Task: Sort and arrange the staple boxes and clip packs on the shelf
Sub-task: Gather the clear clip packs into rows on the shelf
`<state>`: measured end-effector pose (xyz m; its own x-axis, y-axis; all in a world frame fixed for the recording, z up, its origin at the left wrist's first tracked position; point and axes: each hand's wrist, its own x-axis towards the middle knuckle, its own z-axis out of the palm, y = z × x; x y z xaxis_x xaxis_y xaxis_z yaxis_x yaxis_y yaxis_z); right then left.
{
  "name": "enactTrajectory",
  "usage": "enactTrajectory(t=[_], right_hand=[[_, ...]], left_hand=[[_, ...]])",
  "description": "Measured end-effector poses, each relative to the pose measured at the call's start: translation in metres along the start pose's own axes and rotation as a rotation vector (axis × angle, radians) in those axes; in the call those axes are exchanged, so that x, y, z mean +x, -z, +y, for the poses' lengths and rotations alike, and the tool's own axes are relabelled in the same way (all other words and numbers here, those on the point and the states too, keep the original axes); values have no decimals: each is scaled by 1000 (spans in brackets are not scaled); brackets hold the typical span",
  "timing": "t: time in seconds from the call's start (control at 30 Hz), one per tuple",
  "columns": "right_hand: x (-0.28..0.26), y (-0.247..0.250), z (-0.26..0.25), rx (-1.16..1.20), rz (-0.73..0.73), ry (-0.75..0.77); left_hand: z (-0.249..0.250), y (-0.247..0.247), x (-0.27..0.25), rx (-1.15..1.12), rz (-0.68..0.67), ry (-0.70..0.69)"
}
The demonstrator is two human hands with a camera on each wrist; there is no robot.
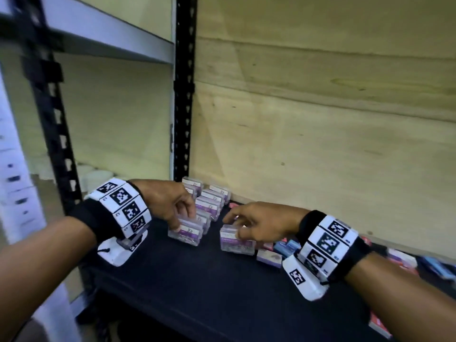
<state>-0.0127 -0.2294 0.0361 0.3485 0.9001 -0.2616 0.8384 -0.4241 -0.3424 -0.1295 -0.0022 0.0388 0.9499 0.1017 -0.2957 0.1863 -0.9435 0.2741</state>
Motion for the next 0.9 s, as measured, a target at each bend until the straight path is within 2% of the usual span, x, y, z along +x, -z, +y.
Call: enactTrajectory(t=[0.2,0.47,0.77,0.9], right_hand=[[26,-16,-24,85,-55,15],[37,-25,-30,83,-26,14],[34,-28,-28,-34,-16,37],[24,-21,-25,-76,14,44]], left_hand=[[-20,-5,-14,4,-6,90],[-31,-10,-13,-1,-23,151],[-33,-12,-15,-73,-14,171],[-28,-9,-16,-88,29,137]])
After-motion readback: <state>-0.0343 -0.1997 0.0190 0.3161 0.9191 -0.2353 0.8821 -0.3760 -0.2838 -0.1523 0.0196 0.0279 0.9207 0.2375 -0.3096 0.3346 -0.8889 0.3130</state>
